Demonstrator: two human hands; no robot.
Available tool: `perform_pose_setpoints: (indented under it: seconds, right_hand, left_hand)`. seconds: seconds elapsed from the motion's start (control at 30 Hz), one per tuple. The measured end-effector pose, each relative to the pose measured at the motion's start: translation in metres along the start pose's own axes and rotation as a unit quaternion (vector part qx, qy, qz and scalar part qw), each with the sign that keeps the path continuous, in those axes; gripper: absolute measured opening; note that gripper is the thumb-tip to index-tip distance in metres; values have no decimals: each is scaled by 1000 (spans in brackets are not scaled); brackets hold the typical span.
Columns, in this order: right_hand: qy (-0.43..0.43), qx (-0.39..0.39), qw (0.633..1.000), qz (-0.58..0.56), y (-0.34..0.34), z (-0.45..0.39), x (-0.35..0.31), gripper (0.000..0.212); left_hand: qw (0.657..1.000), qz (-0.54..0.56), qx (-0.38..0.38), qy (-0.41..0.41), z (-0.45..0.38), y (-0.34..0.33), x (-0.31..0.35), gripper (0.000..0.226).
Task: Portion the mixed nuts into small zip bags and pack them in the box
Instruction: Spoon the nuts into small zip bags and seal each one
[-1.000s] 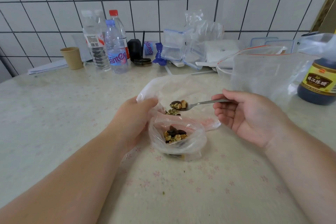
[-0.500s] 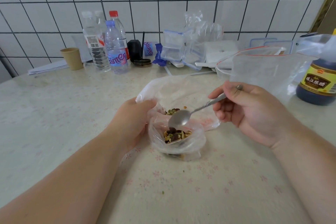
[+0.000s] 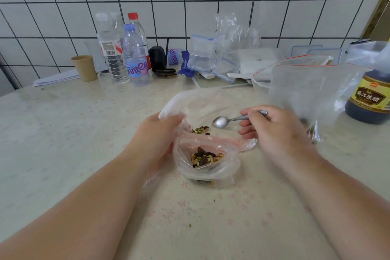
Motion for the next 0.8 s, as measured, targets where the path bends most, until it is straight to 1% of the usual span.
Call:
perform_pose_setpoints:
  seconds: [0.13, 0.3, 0.4, 0.53, 0.63, 0.7, 0.8]
  right_hand:
    - [5, -40, 999, -1, -4, 2, 2, 26]
    - [-32, -18, 997, -74, -2, 0, 8, 27]
    - [-40, -42, 995, -83, -6, 2, 9, 27]
    - [19, -100, 994, -39, -10, 8, 0, 24]
    - [62, -124, 990, 4, -8, 11, -10, 25]
    - [60, -95, 994, -6, -2, 11, -14, 25]
    - [22, -11, 999, -35, 11, 9, -14, 26]
  left_hand:
    - [1000, 6, 1, 3, -1, 1, 0, 13]
    - [1000, 11, 2, 4, -3, 2, -1, 13]
    - [1000, 16, 4, -3, -3, 2, -2, 19]
    - [1000, 11, -7, -11, -3, 0, -2, 23]
    - [999, 39, 3, 0, -6, 4, -4, 28]
    - [998, 56, -7, 0, -8, 5, -5, 22]
    - [998, 56, -11, 3, -8, 4, -5, 21]
Point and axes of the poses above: each hand's wrist, its own z-axis away from the middle knuckle, its own y-axis out of the back of the hand, x = y × z, the point moved 5 cm from there along -z, towards the middle knuckle, and after that the axes turned 7 degrees about y, right-handed, at the moved point
